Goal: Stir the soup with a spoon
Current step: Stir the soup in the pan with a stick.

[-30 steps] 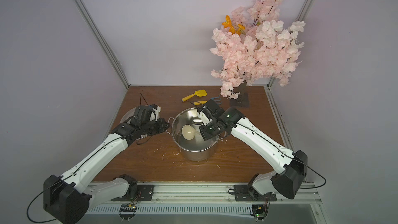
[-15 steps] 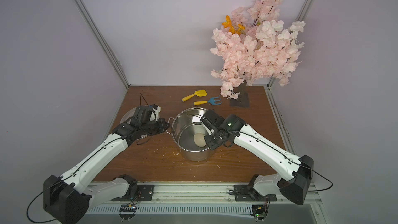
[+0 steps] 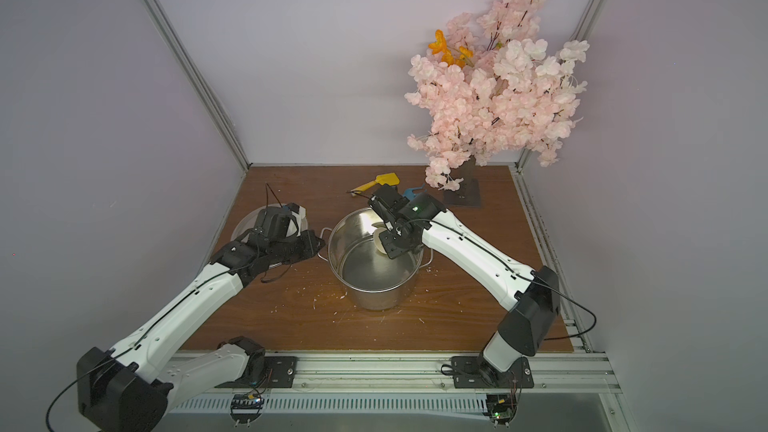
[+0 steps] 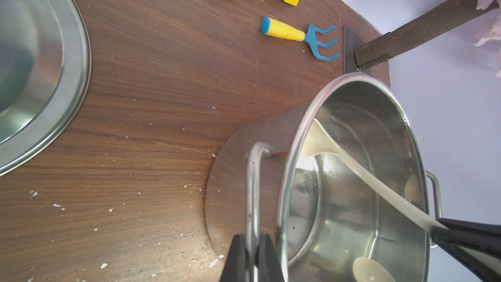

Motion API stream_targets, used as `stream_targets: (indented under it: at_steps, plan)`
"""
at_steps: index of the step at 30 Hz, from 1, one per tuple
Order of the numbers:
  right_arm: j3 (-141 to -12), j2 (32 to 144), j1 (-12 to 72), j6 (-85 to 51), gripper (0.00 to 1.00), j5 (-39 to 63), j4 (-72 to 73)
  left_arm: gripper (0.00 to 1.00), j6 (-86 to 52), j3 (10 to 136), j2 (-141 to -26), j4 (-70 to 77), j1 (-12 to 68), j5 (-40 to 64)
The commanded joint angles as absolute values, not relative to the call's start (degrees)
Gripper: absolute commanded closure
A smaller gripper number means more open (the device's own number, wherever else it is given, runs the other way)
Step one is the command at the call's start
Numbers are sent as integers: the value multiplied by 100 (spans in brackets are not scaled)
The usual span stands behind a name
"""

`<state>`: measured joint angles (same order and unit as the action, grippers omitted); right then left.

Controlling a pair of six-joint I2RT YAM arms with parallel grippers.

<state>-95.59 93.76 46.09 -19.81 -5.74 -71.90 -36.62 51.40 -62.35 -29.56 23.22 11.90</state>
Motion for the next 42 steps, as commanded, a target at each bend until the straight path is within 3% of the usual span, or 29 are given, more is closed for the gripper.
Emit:
stream_targets:
  at_steps: [1,7,12,19,28,36,42]
  plan:
    - [-9952,9546,4837,-1854,100,-159,-6761,100,-3706,5093,-6190,-3076,2469,897]
    - [-9822,9410,5408,-1737,100,458,-6549,100,-3727,5142,-6231,-3074,2566,751]
    - [-8970,8795,5645,-1795,100,540,-6646,100,-3715,5165,-6185,-3077,2566,699]
    - [-8245,8153,5337,-2046,100,-681,-7372,100,-3701,5151,-6122,-3076,2566,677]
    - [-9138,8657,4703,-2011,100,-1600,-7413,100,-3683,5111,-6018,-3076,2600,712]
    - [-10153,9588,4964,-1783,100,-270,-6811,100,-3668,5123,-6108,-3067,2706,673]
    - [-10052,9513,5588,-1681,100,223,-6750,100,-3661,5145,-6082,-3067,2716,634]
